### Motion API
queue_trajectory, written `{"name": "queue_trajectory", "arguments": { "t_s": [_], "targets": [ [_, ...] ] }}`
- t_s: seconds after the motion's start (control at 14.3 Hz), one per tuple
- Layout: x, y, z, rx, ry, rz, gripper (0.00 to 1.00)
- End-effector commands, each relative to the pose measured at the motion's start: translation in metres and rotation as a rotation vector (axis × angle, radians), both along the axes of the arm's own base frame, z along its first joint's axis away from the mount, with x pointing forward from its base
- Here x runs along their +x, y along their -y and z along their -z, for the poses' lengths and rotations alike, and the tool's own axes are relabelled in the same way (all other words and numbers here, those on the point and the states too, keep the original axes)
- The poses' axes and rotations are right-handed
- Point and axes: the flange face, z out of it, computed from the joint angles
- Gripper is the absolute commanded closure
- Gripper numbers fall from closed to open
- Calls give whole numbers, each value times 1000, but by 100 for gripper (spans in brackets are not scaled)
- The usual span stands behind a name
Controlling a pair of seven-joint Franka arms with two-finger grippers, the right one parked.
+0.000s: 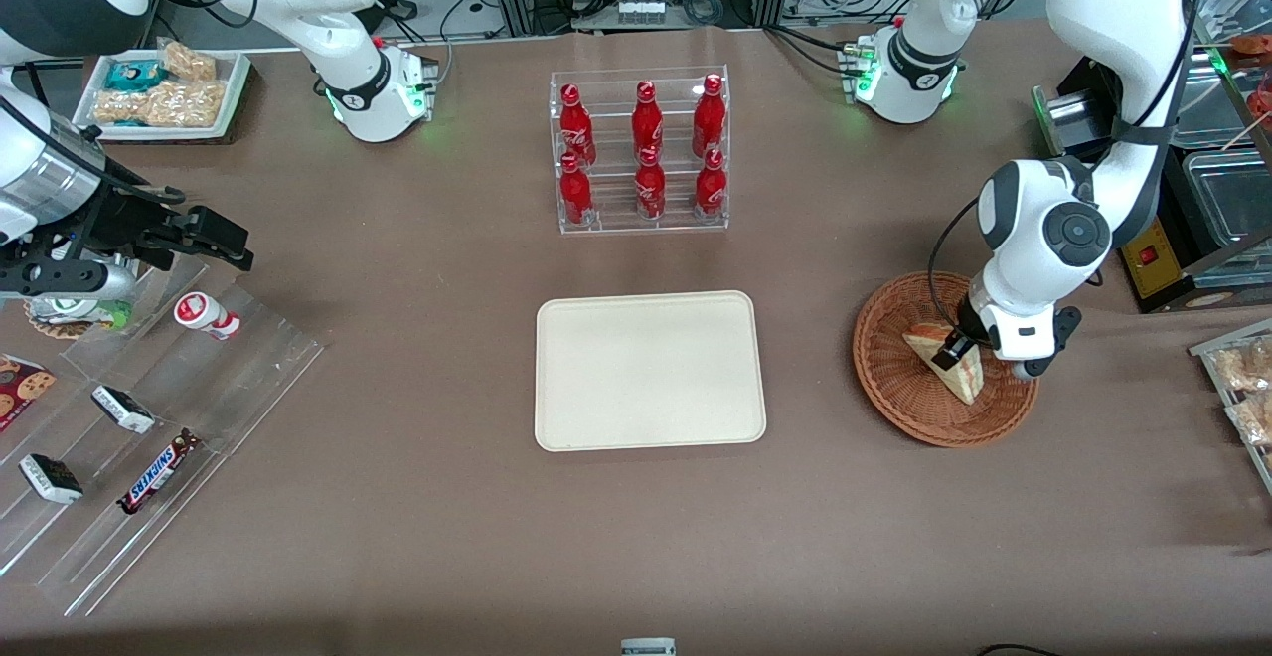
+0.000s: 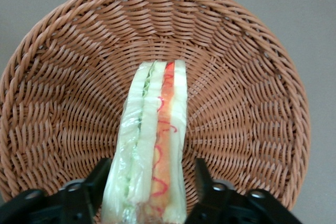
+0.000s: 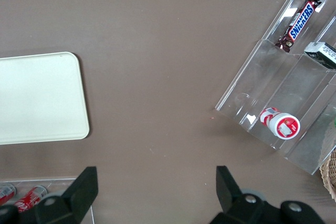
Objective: Place sandwich from basket to tray
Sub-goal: 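Close the left gripper on the wrapped sandwich and lift it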
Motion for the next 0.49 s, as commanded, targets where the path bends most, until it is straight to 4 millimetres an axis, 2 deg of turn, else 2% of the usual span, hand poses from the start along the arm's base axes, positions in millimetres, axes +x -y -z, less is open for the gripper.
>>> {"name": "queue_trajectory", "arguments": {
  "t_s": [0.0, 0.07, 0.21, 0.28, 0.42],
  "targets": [
    [11, 8, -27, 45, -31, 59, 93],
    [19, 13, -41, 66, -79, 95, 94],
    [36, 51, -69, 81, -134, 175, 94],
    [44, 75, -75, 77, -138, 201, 94],
    [43, 123, -75, 66, -115, 260, 94]
  ]
}}
